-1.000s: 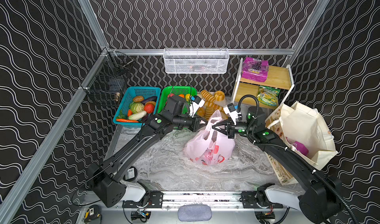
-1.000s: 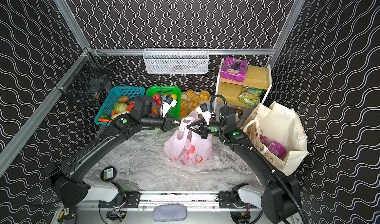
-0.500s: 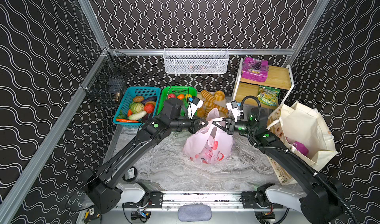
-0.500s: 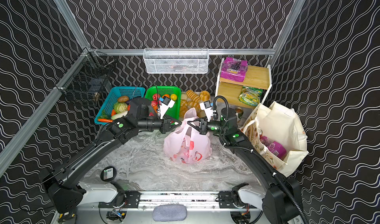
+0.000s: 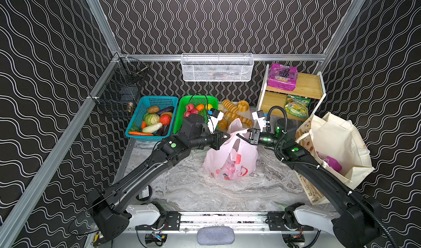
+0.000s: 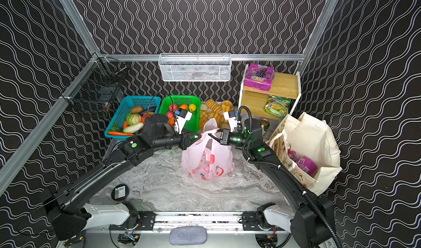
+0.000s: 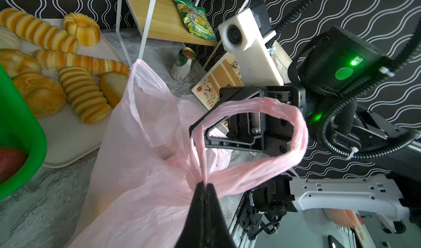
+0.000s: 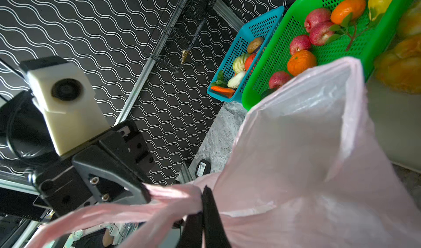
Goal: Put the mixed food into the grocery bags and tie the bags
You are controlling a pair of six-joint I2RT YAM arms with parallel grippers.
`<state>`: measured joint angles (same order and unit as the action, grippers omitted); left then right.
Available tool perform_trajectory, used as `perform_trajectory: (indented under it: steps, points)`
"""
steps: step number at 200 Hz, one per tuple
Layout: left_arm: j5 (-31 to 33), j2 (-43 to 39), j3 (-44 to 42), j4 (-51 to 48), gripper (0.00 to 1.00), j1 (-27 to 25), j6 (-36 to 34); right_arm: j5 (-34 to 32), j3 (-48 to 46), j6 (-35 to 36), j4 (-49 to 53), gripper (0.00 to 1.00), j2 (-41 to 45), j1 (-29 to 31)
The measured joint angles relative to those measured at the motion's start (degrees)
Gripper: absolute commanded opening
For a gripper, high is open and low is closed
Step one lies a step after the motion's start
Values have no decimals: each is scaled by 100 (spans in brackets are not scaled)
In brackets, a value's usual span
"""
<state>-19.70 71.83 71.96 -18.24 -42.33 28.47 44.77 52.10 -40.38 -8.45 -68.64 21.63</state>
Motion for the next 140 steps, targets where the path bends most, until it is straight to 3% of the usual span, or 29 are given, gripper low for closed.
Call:
perform_trajectory:
  steps: [22,54,98,116,140]
  points:
    - [197,-173,-481,503,0,-70,645,39,17,-120,72,0,-92,4]
    - [929,-319,-975,1362,0,-564,1504,-68,190,-208,442,2,-129,4]
    - [1851,-55,-1091,1893,0,-1088,1971,-271,378,-448,848,5,-251,2]
    - [2068,173,-1078,1941,0,-1276,1980,-505,385,-531,1036,12,-227,-11]
    - [2142,188,-1095,2083,0,-1416,2059,-962,299,-514,1152,33,-98,-68]
